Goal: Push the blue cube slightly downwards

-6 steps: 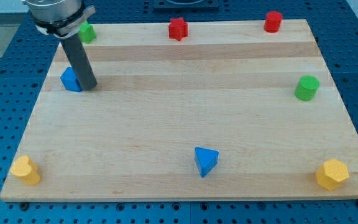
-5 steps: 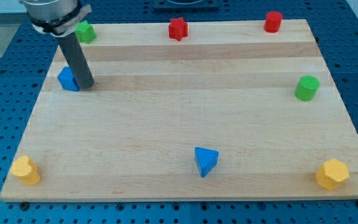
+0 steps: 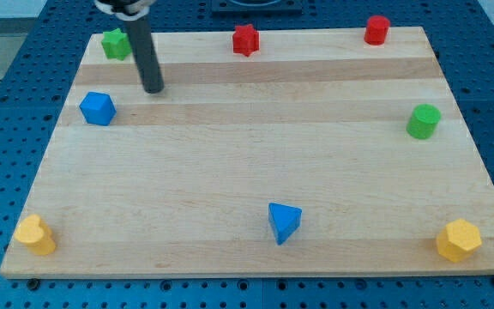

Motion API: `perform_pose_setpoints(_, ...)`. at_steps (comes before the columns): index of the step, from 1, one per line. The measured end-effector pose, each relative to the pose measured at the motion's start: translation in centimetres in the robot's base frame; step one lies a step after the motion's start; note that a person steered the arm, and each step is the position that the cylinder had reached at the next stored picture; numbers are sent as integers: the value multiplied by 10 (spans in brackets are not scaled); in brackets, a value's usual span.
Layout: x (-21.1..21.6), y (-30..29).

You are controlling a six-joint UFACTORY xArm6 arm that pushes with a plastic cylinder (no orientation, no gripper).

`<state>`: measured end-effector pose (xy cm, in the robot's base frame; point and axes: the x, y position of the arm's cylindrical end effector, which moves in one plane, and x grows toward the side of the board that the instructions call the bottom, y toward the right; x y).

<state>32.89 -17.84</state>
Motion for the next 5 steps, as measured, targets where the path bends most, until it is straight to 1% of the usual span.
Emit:
perform_pose_setpoints(1, 14, -25)
perform_pose_setpoints(3, 16, -68)
perform_pose_setpoints(5, 30, -69)
